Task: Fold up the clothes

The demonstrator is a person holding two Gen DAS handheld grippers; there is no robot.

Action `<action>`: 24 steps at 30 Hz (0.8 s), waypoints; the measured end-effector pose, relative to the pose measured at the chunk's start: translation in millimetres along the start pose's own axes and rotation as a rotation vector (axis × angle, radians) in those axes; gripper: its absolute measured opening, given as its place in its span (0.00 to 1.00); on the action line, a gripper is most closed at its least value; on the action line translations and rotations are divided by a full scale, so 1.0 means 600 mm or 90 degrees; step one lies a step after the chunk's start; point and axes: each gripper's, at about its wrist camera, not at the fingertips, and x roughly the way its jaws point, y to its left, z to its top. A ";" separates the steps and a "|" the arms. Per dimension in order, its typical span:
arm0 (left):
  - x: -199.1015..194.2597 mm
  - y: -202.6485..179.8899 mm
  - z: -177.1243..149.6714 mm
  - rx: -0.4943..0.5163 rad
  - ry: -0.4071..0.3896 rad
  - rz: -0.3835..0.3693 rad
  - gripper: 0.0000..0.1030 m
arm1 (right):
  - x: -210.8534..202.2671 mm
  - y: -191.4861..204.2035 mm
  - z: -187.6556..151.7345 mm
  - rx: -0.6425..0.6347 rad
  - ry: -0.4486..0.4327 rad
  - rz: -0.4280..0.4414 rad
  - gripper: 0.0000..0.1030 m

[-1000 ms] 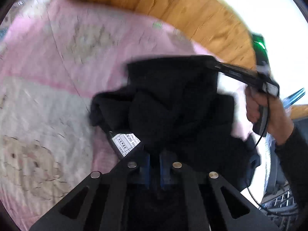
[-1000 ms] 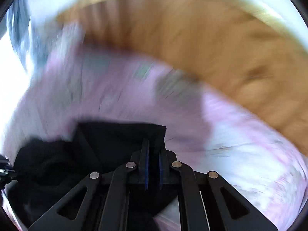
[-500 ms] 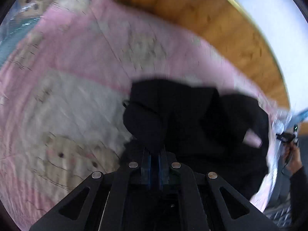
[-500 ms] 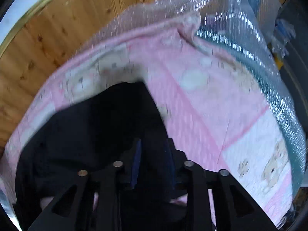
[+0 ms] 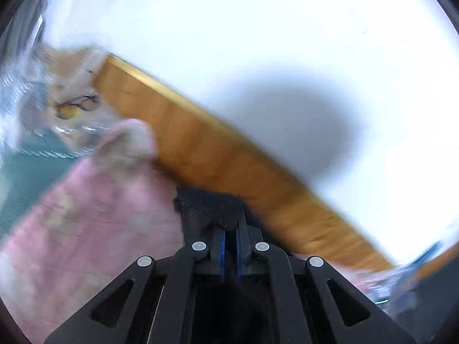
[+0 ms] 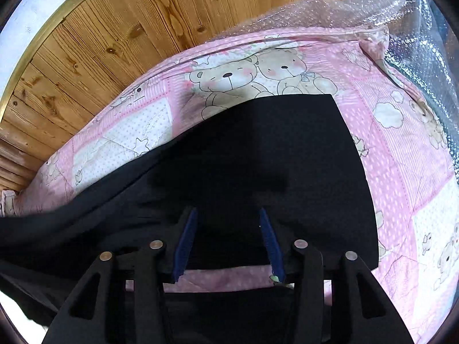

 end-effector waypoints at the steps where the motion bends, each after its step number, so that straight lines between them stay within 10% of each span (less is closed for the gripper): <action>1: 0.026 0.023 -0.017 -0.004 0.055 0.027 0.09 | -0.006 -0.009 -0.009 0.008 -0.002 0.002 0.49; 11: 0.053 0.141 -0.304 -0.144 0.206 0.066 0.36 | -0.118 -0.170 -0.223 0.094 -0.010 -0.106 0.61; 18: 0.157 0.085 -0.377 -0.013 0.267 0.086 0.39 | -0.071 -0.184 -0.277 0.179 0.028 -0.014 0.64; 19: 0.169 0.073 -0.380 0.022 0.275 0.099 0.31 | -0.064 -0.170 -0.272 0.172 0.031 -0.006 0.56; 20: 0.182 0.061 -0.382 0.059 0.283 0.114 0.00 | -0.058 -0.155 -0.267 0.161 0.032 0.001 0.14; 24: 0.162 0.084 -0.333 0.067 0.236 0.177 0.01 | -0.121 -0.106 -0.212 0.066 -0.067 -0.034 0.05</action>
